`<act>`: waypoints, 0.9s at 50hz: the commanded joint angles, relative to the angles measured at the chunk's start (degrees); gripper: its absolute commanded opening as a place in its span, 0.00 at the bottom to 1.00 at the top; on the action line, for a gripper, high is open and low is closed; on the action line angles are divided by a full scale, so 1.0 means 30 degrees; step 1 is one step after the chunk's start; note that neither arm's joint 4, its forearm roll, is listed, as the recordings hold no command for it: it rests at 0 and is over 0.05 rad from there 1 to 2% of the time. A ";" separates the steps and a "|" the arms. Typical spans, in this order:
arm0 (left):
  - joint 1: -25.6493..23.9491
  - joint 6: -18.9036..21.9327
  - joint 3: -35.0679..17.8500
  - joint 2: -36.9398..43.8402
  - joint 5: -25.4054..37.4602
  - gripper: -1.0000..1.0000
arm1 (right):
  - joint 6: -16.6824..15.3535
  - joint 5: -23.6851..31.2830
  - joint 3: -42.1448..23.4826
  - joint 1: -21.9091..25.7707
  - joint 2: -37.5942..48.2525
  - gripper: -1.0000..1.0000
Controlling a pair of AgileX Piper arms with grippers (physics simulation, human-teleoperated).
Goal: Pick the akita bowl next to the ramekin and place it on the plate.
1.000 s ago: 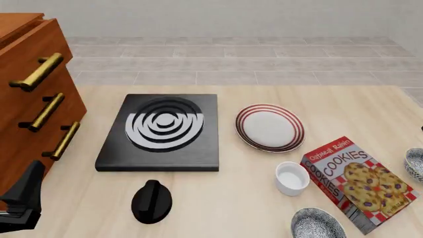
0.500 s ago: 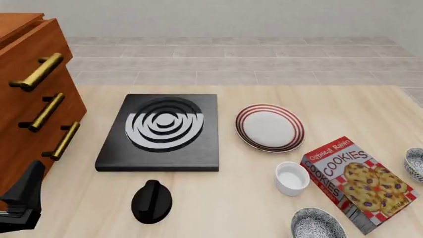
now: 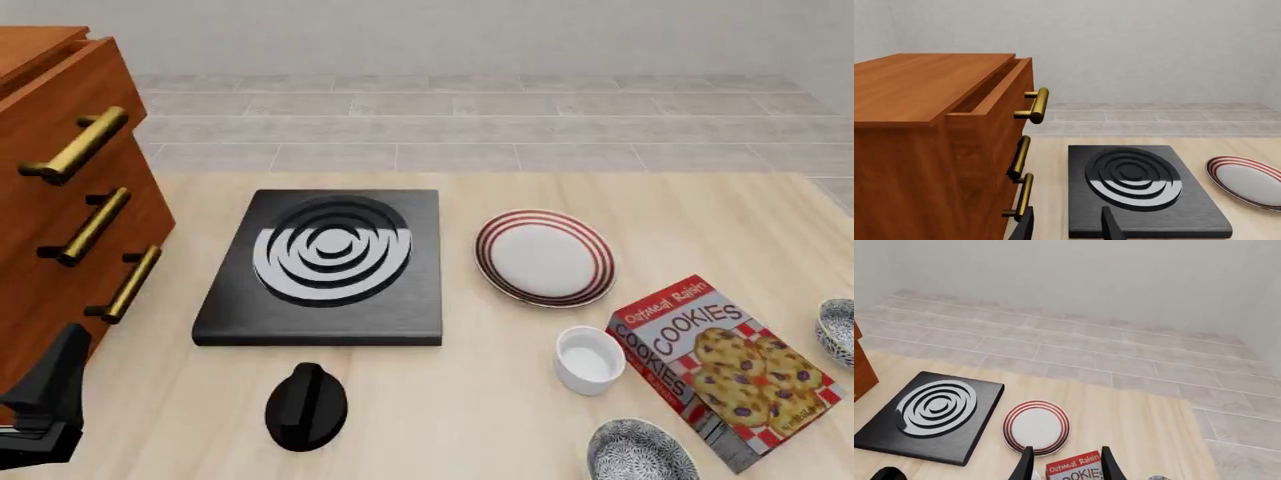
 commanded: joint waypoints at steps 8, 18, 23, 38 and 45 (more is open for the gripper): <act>0.0000 0.0000 0.0000 0.0000 0.0000 1.00 | 0.0749 0.3500 -0.3748 0.0263 0.1415 1.00; 0.0000 0.0000 0.0000 0.0000 0.0000 1.00 | 0.2491 0.4863 -0.3912 0.0353 0.2512 1.00; 0.0000 0.0000 0.0000 0.0000 0.0000 1.00 | 0.3332 0.5439 -0.3922 0.0697 0.2891 1.00; 0.0000 0.0000 0.0000 0.0000 0.0000 1.00 | 0.3355 0.6273 -0.3132 0.0682 0.4228 1.00; 0.0000 0.0000 0.0000 0.0000 0.0000 1.00 | 0.3806 0.6511 -0.2797 0.1042 0.4577 1.00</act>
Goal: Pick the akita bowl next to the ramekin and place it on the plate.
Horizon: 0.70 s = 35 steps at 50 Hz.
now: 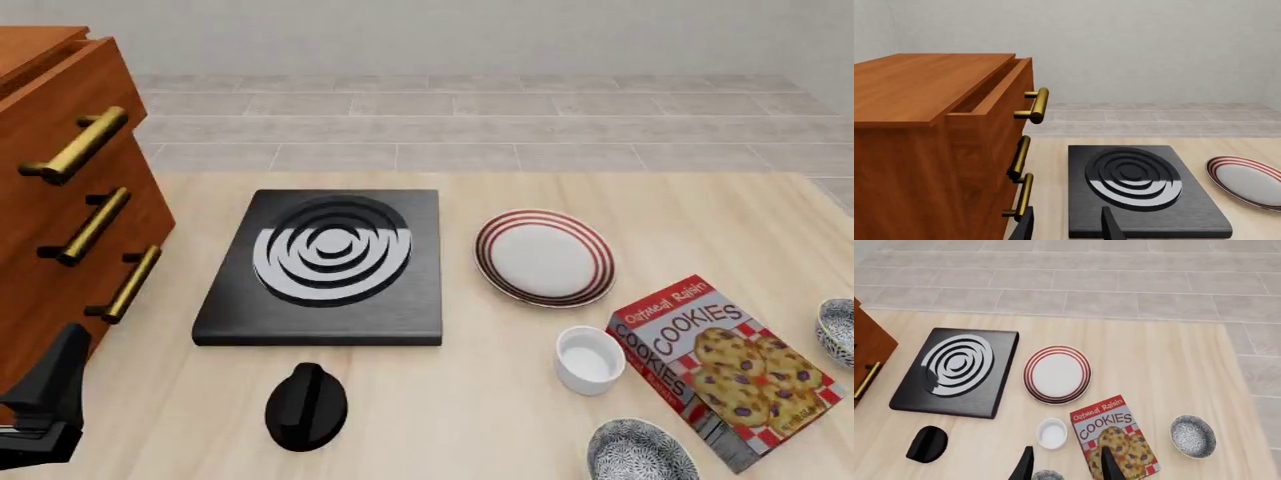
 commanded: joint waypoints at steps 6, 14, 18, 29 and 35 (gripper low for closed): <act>0.0000 0.0000 0.0000 0.0000 0.0000 1.00 | 0.1054 0.0586 0.1466 0.0798 0.1037 1.00; 0.0000 0.0000 0.0000 0.0000 0.0000 1.00 | 0.0847 0.0265 0.2332 0.0138 0.0789 1.00; 0.0000 0.0000 0.0000 0.0000 0.0000 1.00 | 0.1266 0.0224 0.2758 0.0302 0.0742 1.00; 0.0000 0.0000 0.0000 0.0000 0.0000 1.00 | 0.1092 -0.0561 0.4374 0.0107 0.0085 1.00; 0.0000 0.0000 0.0000 0.0000 0.0000 1.00 | 0.0513 -0.1362 0.5693 -0.0394 -0.0086 1.00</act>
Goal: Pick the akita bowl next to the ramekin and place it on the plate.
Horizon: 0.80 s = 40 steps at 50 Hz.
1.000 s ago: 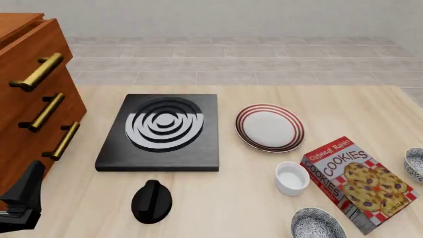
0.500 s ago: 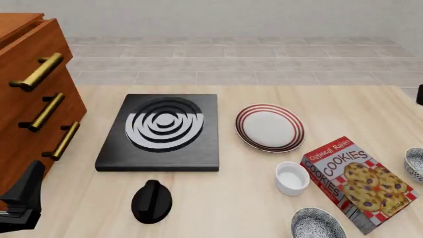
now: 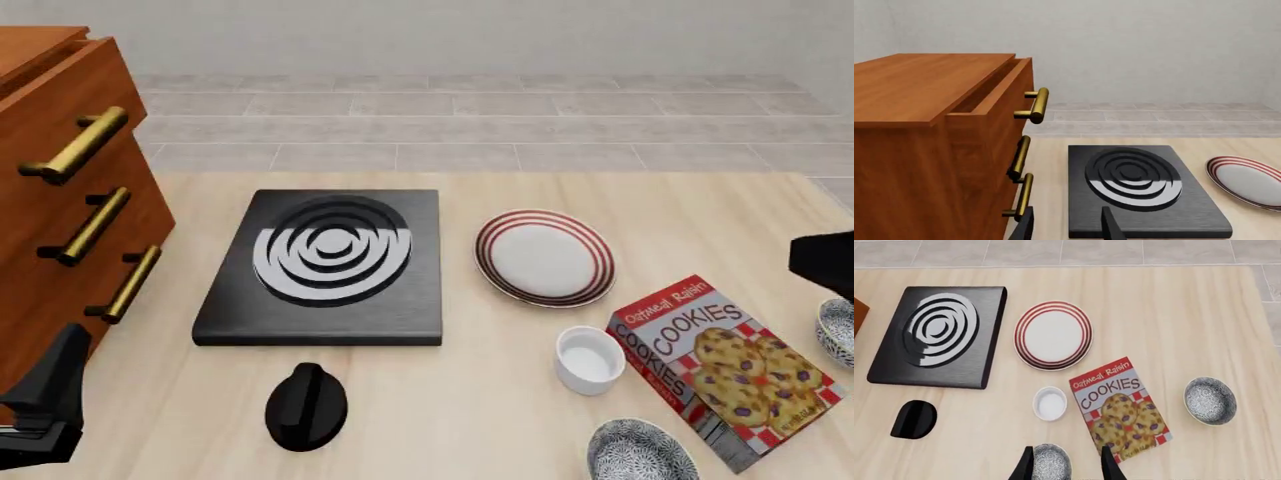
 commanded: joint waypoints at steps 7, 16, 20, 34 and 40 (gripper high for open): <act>0.0000 0.0000 0.0000 0.0000 0.0000 1.00 | -0.0479 -0.1523 0.2695 -0.0888 -0.0358 1.00; 0.0000 0.0000 0.0000 0.0000 0.0000 1.00 | 0.0002 -0.2474 0.3984 -0.1072 -0.0645 1.00; 0.0000 0.0000 0.0000 0.0000 0.0000 1.00 | 0.0031 -0.2770 0.4450 -0.1038 -0.0687 1.00; 0.0000 0.0000 0.0000 0.0000 0.0000 1.00 | 0.0142 -0.4133 0.6323 -0.0814 -0.0791 1.00; 0.0000 0.0000 0.0000 0.0000 0.0000 1.00 | 0.0126 -0.4382 0.6698 -0.0792 -0.0778 1.00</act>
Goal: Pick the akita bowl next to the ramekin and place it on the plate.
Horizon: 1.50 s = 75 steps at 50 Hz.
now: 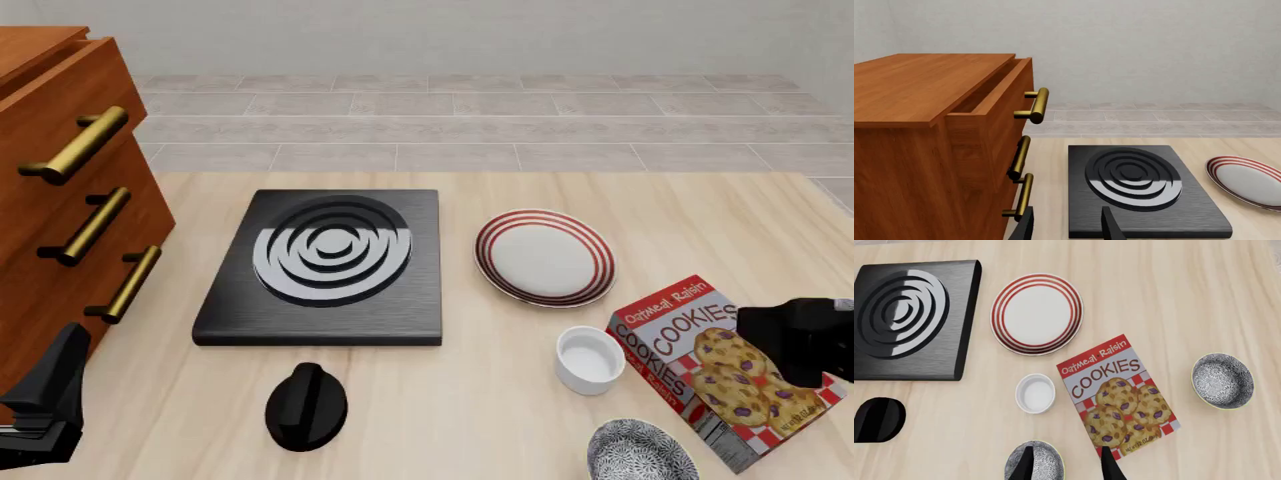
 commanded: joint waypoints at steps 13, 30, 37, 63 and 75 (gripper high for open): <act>0.0000 0.0000 0.0000 0.0000 0.0000 1.00 | 0.0145 -0.1395 0.2253 0.0166 0.0039 1.00; 0.0000 0.0000 0.0000 0.0000 0.0000 1.00 | 0.0691 -0.2256 0.3753 0.0668 -0.0309 1.00; 0.0000 0.0000 0.0000 0.0000 0.0000 1.00 | 0.0863 -0.3347 0.5039 0.0828 0.0049 1.00; 0.0000 0.0000 0.0000 0.0000 0.0000 1.00 | 0.1630 -0.4936 0.7391 0.1319 -0.0062 1.00; 0.0000 0.0000 0.0000 0.0000 0.0000 1.00 | 0.1556 -0.5497 0.8257 0.1115 -0.0013 1.00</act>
